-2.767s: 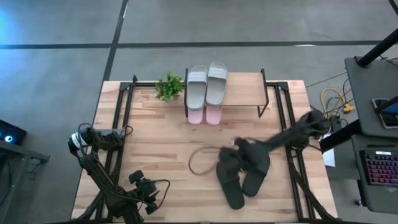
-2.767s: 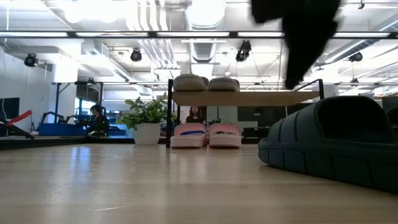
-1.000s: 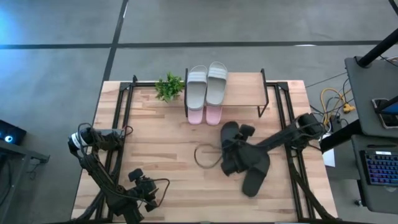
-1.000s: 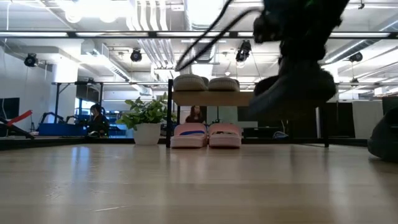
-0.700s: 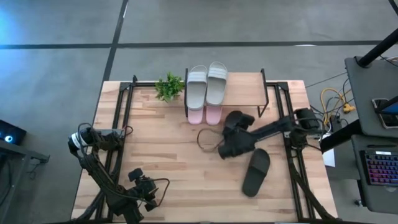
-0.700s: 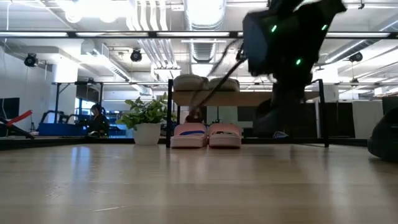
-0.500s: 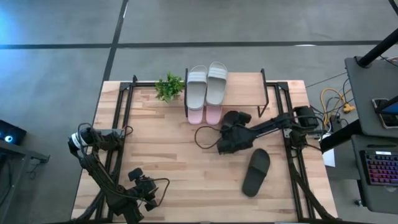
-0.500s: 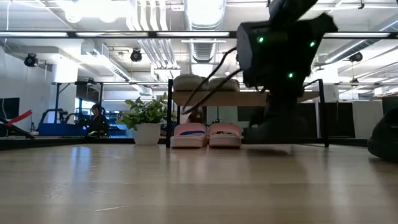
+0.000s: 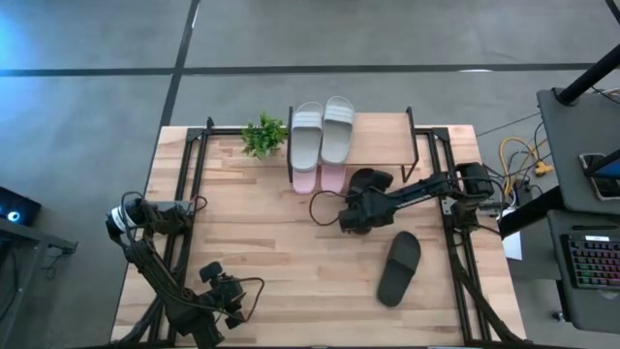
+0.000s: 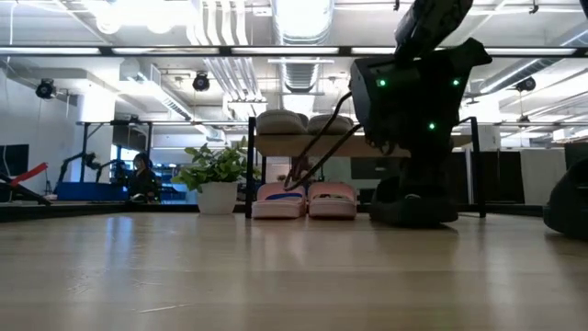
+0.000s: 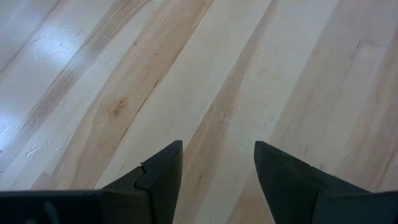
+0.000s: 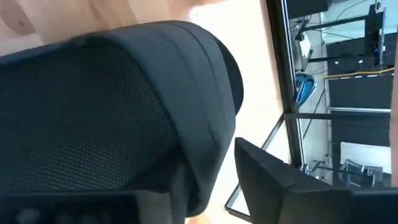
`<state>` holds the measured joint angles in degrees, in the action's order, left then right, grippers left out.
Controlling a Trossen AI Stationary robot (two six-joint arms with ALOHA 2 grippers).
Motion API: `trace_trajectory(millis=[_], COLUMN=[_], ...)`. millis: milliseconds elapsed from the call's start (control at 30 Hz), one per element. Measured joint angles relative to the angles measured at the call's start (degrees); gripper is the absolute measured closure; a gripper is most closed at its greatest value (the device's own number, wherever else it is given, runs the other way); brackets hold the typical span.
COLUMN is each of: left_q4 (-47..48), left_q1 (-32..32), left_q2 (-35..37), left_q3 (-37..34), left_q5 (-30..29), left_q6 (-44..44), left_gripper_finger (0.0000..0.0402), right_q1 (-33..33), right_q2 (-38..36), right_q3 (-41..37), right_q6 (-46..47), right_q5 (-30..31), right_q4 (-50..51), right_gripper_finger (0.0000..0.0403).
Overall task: Pick and place slides into the shelf
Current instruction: Put the left black slides under the shelf, then put the bottom black slides under the shelf
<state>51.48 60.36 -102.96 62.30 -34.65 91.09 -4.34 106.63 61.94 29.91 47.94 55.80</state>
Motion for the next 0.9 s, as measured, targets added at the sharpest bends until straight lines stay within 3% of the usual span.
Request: trace_trajectory(millis=[200, 500, 700, 900], left_q4=[0.0, 0.0, 0.0, -0.04], left_q1=[0.0, 0.0, -0.02, -0.01], left_q2=[0.0, 0.0, 0.0, 0.0], left_q3=[-0.09, -0.09, -0.11, -0.13], left_q5=[0.02, 0.02, 0.0, -0.02], left_q6=[0.0, 0.02, 0.02, 0.04], left_gripper_finger=[0.0217, 0.0217, 0.0217, 0.0217], right_q1=[-0.62, -3.32, -4.04, -10.51], right_q2=[-0.07, -0.62, -0.81, -5.96], right_q3=[3.83, 9.75, 10.9, 10.66], right_q6=[-0.01, 4.62, 10.38, 17.86], right_q5=[0.14, -0.64, -11.51, -28.36], right_q4=[4.09, 12.85, 23.17, 29.19], right_gripper_finger=[0.0247, 0.0227, 0.0225, 0.0225])
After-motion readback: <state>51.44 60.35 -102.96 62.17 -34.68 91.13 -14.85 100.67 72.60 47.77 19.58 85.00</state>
